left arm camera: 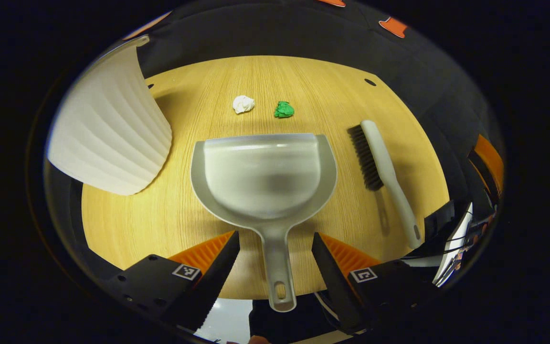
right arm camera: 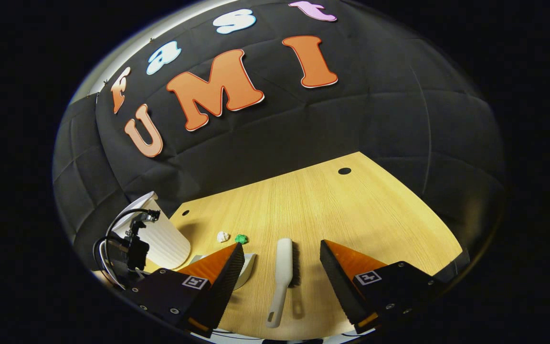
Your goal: Pick up the small broom and dustpan from the desktop, sweep the trash into the dustpan with the broom, and then empty the trash into the garbage bin.
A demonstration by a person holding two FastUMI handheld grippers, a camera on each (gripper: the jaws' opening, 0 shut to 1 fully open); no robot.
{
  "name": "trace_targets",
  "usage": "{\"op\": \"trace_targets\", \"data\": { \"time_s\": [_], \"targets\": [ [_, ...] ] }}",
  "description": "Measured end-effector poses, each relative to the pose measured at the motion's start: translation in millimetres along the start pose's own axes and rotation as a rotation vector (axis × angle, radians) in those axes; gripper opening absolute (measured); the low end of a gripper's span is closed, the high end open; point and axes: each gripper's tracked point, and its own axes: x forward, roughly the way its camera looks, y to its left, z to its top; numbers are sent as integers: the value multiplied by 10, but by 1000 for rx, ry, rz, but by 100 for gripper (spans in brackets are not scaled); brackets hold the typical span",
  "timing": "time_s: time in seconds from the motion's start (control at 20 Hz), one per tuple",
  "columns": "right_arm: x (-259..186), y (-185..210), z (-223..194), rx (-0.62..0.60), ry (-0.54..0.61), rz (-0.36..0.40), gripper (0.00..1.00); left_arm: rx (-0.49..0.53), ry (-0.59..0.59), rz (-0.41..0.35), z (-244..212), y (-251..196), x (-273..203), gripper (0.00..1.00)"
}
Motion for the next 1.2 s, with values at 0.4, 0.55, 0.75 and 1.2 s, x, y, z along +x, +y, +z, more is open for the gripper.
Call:
{"op": "trace_targets", "data": {
  "time_s": [0.4, 0.55, 0.75, 1.2],
  "targets": [
    [19, -161, -23, 23, 15, -3, 95, 24, 91, 20, -72, 40, 147, 98],
    [30, -195, -16, 26, 17, -5, 95, 17, 93, 40, -57, 67, 171, 78],
    [62, -153, -61, 14, 40, 17, 95, 34, 105, 37, -78, 40, 217, 51],
    [283, -34, -646, 35, 329, 80, 95, 75, 110, 33, 86, 225, 282, 29]
  ]
}}
